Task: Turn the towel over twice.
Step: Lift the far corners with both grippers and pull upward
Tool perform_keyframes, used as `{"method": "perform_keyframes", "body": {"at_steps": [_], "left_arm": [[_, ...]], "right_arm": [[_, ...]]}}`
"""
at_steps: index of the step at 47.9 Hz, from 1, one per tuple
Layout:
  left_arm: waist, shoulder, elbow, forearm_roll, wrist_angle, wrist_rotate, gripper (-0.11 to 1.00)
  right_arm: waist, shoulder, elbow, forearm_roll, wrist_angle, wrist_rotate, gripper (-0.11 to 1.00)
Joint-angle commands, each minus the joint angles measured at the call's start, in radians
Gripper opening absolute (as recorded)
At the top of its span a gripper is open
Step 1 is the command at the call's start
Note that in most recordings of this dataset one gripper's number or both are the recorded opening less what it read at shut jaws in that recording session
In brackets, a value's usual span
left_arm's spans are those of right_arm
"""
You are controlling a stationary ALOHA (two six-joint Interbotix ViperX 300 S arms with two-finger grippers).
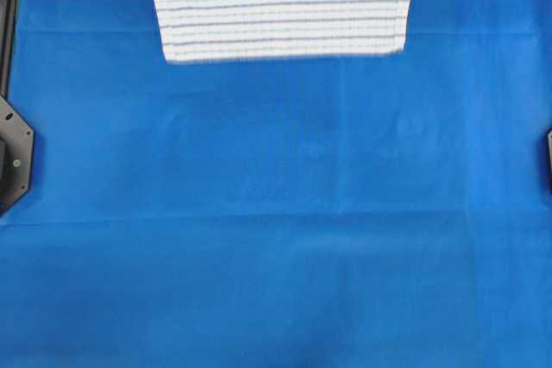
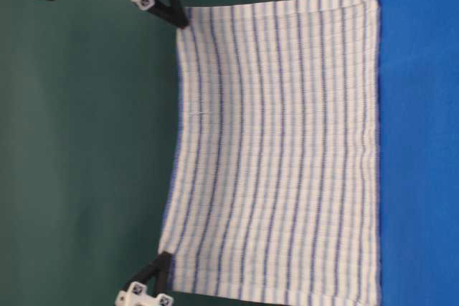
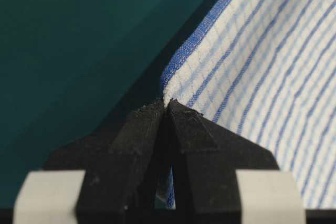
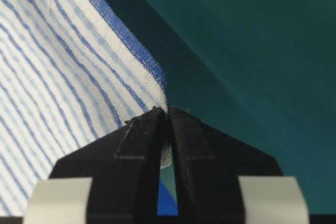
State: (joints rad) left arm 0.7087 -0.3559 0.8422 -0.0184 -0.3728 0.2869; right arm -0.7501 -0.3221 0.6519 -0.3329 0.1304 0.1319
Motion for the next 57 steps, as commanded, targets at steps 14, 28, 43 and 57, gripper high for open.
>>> {"method": "perform_keyframes", "body": {"at_steps": [14,28,43,57], "left_arm": [[-0.044,-0.107,-0.014,-0.002,-0.006,0.005,0.01],[-0.149,-0.201,0.055,-0.002,0.034,0.005,0.01],[-0.322,-0.304,0.204,-0.002,0.066,-0.002,0.01],[-0.468,-0.288,0.316,-0.003,0.058,-0.095,0.01]], "right_arm": [[0.035,-0.106,-0.037,-0.003,0.057,-0.021,0.07],[0.16,-0.16,0.006,0.003,0.152,-0.003,0.07],[0.387,-0.256,0.077,0.021,0.298,0.054,0.07],[0.621,-0.272,0.17,0.028,0.341,0.202,0.07]]}}
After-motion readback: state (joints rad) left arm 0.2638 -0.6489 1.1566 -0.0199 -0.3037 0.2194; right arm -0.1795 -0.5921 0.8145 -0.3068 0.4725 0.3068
